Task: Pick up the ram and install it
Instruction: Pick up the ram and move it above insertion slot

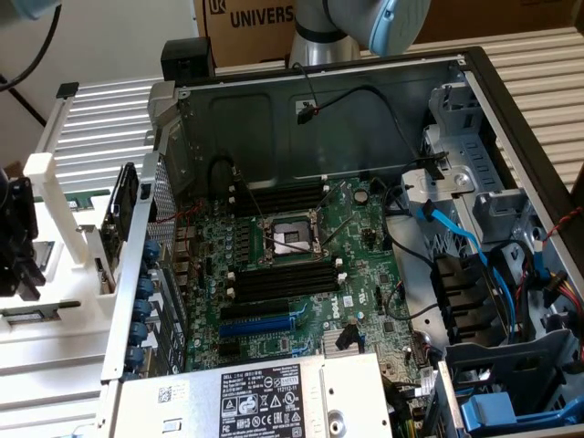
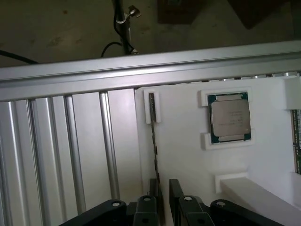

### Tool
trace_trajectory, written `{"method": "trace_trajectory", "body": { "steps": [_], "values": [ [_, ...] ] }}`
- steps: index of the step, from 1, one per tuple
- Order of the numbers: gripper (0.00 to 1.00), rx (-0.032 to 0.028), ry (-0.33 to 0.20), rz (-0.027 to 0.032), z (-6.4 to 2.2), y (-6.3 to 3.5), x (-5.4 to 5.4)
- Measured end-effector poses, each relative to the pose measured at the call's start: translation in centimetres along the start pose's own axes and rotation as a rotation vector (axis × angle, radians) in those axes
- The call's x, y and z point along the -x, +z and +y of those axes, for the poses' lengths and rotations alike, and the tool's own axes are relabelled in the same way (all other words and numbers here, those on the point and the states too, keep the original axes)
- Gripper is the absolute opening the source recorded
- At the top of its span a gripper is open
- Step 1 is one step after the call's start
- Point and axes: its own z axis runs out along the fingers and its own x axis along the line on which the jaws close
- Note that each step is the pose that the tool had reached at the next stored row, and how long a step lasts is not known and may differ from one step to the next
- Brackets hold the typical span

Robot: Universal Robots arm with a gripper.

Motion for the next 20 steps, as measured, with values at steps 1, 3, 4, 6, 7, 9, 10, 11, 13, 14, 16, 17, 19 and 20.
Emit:
{"method": "trace_trajectory", "body": {
  "steps": [1, 3, 4, 6, 7, 9, 10, 11, 13, 14, 16, 17, 19, 20],
  "values": [
    [0.24, 0.0007, 0.000, 0.0002, 0.08, 0.18, 0.0],
    [0.24, 0.0008, -0.003, 0.0001, 0.19, 0.36, 0.0],
    [0.24, 0.0011, -0.005, 0.0001, 0.23, 0.44, -0.1],
    [0.24, 0.0028, -0.010, 0.0003, 0.26, 0.60, -0.1],
    [0.24, 0.0046, -0.012, 0.0006, 0.26, 0.67, -0.1],
    [0.24, 0.0143, -0.013, 0.0025, 0.26, 0.76, -0.1],
    [0.24, 0.0224, -0.014, 0.0040, 0.26, 0.82, -0.1],
    [0.24, 0.0324, -0.015, 0.0062, 0.26, 0.92, -0.1],
    [0.24, 0.0326, -0.017, 0.0064, 0.26, 1.03, -0.1],
    [0.24, 0.0326, -0.018, 0.0069, 0.26, 1.12, -0.1],
    [0.24, 0.0328, -0.021, 0.0077, 0.25, 1.32, -0.2],
    [0.24, 0.0330, -0.023, 0.0082, 0.26, 1.44, -0.2],
    [0.24, 0.0330, -0.025, 0.0087, 0.25, 1.55, -0.2],
    [0.24, 0.0330, -0.027, 0.0090, 0.25, 1.61, -0.2]
  ]
}}
